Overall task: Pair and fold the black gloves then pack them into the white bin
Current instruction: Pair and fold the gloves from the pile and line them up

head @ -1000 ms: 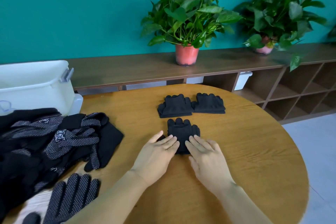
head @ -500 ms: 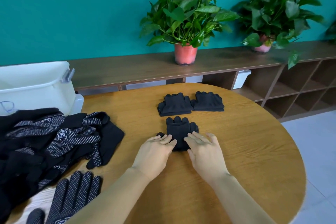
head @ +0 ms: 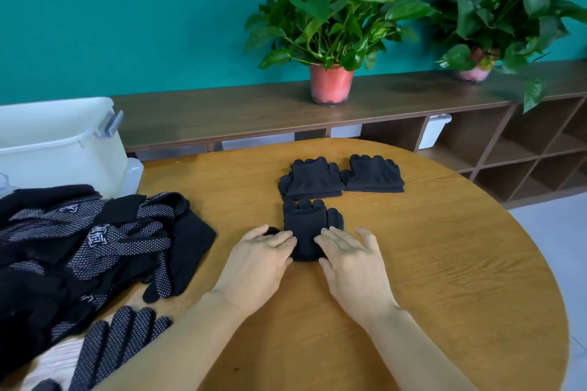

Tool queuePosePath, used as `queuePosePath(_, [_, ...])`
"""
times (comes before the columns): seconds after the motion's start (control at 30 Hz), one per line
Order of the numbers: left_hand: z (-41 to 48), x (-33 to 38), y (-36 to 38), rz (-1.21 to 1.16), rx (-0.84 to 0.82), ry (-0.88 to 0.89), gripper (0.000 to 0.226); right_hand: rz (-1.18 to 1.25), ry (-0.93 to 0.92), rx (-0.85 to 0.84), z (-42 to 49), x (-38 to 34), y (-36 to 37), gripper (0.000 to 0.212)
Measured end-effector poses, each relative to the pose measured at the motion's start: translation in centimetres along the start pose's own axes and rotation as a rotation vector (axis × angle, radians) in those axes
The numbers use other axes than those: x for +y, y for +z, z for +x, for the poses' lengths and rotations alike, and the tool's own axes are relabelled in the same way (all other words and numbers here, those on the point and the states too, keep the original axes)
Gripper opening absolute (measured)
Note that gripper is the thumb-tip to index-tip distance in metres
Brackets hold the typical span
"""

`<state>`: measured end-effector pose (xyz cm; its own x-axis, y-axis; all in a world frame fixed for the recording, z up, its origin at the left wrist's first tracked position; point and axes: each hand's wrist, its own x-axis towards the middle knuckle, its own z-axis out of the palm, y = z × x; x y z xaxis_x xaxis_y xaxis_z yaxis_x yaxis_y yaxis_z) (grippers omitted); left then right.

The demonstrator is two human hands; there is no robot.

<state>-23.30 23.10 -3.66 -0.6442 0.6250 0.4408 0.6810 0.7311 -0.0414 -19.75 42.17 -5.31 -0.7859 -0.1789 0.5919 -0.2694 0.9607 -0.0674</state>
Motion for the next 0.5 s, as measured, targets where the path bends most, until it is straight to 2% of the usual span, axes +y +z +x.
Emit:
queuePosePath(0.2, [-1.7,-5.1,-2.1,0.065,-0.082,-0.038,0.040,0.019,-0.093,0.035,2.8,-4.6,1.8,0.032])
queuePosePath(0.5, [-2.0,-9.8,-2.8,0.172,-0.235,-0.163,0.045,-0.017,-0.136,-0.072,8.3,-8.2,5.2,0.032])
